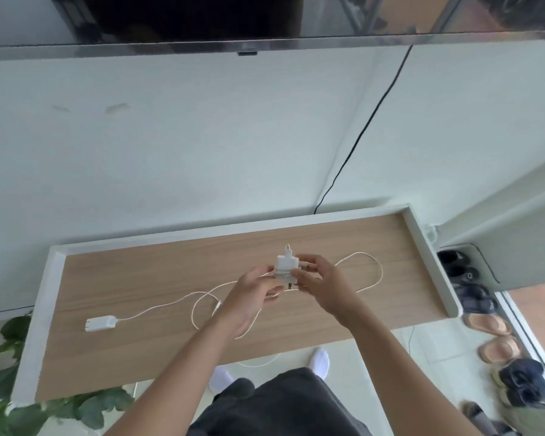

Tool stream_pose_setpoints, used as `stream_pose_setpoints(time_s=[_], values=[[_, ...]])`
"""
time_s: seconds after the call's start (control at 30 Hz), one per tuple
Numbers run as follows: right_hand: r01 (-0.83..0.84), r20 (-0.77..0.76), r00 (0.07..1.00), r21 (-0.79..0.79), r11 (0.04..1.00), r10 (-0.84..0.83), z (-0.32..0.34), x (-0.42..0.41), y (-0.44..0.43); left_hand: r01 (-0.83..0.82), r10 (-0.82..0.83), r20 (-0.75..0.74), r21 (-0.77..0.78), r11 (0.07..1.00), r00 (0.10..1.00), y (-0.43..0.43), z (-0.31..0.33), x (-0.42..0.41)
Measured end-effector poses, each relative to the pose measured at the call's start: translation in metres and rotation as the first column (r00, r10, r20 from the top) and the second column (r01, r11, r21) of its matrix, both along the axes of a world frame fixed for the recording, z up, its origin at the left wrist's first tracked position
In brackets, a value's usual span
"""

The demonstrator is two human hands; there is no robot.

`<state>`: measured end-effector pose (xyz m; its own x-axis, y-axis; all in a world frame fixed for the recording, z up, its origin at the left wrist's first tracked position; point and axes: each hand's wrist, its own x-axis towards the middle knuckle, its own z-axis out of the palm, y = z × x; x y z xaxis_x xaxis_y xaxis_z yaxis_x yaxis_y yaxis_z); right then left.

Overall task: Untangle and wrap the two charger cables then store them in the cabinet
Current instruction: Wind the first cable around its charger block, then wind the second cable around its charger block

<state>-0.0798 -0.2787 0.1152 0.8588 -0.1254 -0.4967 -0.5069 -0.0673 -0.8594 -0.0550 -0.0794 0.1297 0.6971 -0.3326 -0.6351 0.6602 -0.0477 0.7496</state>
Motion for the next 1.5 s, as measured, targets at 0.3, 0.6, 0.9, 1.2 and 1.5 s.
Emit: stream_pose_setpoints(time_s=[0.3, 0.6, 0.9, 1.2, 1.5], values=[[0.136, -0.169, 0.978, 0.05, 0.989, -0.126, -0.044, -0.043, -0.153, 0.241, -0.233, -0.1, 0.075, 0.968, 0.967, -0.155, -0.062, -0.006], [0.193, -0.304, 0.932, -0.049, 0.98, -0.199, -0.107, -0.066, -0.279, 0.37, -0.34, -0.235, 0.096, 0.924, 0.911, -0.298, -0.12, -0.026], [0.134, -0.389, 0.906, -0.107, 0.985, -0.165, -0.151, -0.061, -0.316, 0.476, -0.481, -0.08, 0.351, 0.807, 0.873, -0.338, -0.155, -0.028], [0.021, -0.321, 0.942, -0.223, 0.975, -0.094, -0.154, -0.048, -0.307, 0.617, -0.733, -0.06, 0.589, 0.523, 0.678, -0.338, -0.18, -0.015], [-0.032, -0.335, 0.93, -0.484, 0.875, -0.151, -0.138, -0.051, -0.291, 0.483, -0.572, 0.023, 0.508, 0.713, 0.82, -0.286, -0.173, -0.01]])
